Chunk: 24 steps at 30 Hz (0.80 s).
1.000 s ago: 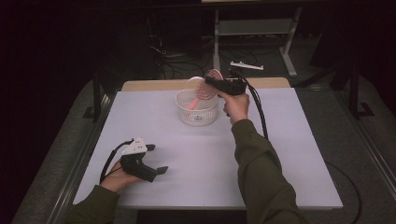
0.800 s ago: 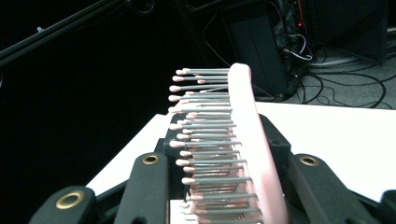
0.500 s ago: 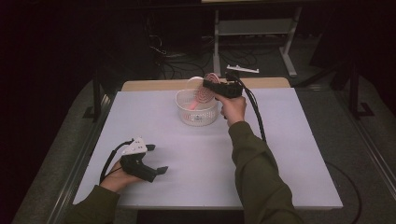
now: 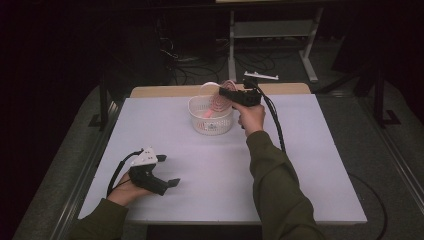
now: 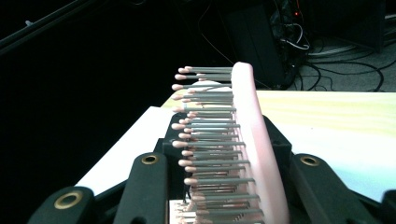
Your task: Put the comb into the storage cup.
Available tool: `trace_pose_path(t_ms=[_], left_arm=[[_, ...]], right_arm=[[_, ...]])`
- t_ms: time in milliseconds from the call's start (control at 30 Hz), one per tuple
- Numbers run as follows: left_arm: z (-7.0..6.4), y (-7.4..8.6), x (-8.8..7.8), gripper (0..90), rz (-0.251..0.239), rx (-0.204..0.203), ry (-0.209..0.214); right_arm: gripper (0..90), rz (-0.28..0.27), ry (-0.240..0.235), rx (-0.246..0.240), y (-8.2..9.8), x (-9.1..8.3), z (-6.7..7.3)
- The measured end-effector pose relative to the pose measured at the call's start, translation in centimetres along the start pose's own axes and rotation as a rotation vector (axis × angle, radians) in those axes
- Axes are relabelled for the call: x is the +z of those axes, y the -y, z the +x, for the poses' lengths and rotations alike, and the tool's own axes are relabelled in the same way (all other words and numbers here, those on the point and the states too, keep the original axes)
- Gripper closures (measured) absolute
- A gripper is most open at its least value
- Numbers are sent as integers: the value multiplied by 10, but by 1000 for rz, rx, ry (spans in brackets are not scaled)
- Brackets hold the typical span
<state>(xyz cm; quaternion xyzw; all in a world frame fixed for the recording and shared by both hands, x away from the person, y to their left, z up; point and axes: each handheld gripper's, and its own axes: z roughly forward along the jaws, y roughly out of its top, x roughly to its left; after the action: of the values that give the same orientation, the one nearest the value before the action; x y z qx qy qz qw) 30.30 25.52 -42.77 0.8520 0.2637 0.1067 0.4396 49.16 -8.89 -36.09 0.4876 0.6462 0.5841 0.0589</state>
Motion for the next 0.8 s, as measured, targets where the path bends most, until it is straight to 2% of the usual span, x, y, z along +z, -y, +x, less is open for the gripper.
trace_pose_path(t_ms=[367, 800], left_arm=[[0, 0, 1, 0, 4, 4, 3], [0, 0, 1, 0, 4, 5, 4]], right_arm=[[607, -3, 11, 29, 4, -4, -13], [590, 3, 25, 33, 5, -4, -18]])
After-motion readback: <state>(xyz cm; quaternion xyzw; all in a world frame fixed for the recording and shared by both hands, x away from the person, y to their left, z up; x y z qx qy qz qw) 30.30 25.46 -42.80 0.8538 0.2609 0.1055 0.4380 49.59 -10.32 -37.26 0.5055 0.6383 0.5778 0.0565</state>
